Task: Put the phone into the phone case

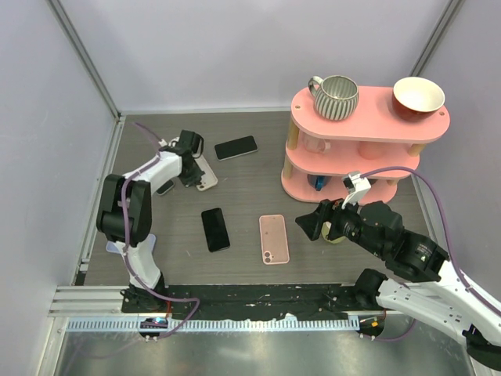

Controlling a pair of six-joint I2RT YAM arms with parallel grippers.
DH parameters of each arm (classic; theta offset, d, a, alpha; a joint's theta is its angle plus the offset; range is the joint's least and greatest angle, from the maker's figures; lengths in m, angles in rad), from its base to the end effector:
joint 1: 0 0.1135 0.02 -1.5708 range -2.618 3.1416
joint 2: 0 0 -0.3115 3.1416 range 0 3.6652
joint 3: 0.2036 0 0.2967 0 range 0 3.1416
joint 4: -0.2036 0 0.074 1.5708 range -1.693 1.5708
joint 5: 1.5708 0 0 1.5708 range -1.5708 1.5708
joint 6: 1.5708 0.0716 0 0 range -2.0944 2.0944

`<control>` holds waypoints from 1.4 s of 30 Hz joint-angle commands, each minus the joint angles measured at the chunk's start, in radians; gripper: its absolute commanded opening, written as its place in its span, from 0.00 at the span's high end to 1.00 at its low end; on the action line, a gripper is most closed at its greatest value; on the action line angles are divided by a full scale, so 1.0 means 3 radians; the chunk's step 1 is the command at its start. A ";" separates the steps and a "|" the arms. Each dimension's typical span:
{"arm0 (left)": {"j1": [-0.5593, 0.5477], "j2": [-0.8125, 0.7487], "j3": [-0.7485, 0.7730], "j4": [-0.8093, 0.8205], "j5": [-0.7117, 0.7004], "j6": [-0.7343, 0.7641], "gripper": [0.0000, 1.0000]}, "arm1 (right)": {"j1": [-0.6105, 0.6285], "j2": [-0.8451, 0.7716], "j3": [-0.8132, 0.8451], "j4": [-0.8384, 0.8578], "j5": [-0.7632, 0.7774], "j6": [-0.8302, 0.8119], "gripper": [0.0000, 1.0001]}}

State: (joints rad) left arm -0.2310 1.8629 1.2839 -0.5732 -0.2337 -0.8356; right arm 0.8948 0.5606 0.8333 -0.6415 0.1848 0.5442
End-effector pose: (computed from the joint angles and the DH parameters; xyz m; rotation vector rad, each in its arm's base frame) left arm 0.4361 -0.0855 0.1718 -0.8568 2.5243 -0.0184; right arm 0.1069 0.1123 0.3631 -0.2247 2.0007 0.7678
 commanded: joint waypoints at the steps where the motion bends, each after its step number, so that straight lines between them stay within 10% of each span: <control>1: -0.0390 -0.0411 -0.0148 0.0090 0.0017 0.0162 1.00 | 0.0014 -0.0012 0.0075 0.0067 0.0105 -0.0009 0.14; 20: -0.1270 -0.0994 -0.1145 0.0474 0.0682 -0.0242 0.95 | 0.0009 -0.0079 0.0019 0.0016 0.0233 0.0032 0.14; 23: -0.1270 -0.1076 -0.1166 0.0438 0.0717 -0.0221 0.77 | 0.0014 -0.0074 0.0009 0.0016 0.0228 0.0052 0.14; 27: -0.1265 -0.1193 -0.1069 0.0158 0.0600 -0.0216 0.29 | 0.0014 -0.0084 0.0014 0.0011 0.0217 0.0057 0.14; 42: 0.0288 -0.0892 0.0225 -0.0856 -0.0387 0.0151 0.00 | 0.0014 -0.0243 0.0024 -0.0060 0.0243 0.0042 0.14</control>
State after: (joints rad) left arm -0.2333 1.5448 1.2961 -0.7738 -0.2932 -0.8494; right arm 0.8948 0.5014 0.8310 -0.6796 0.2394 0.5529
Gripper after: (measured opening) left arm 0.995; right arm 0.858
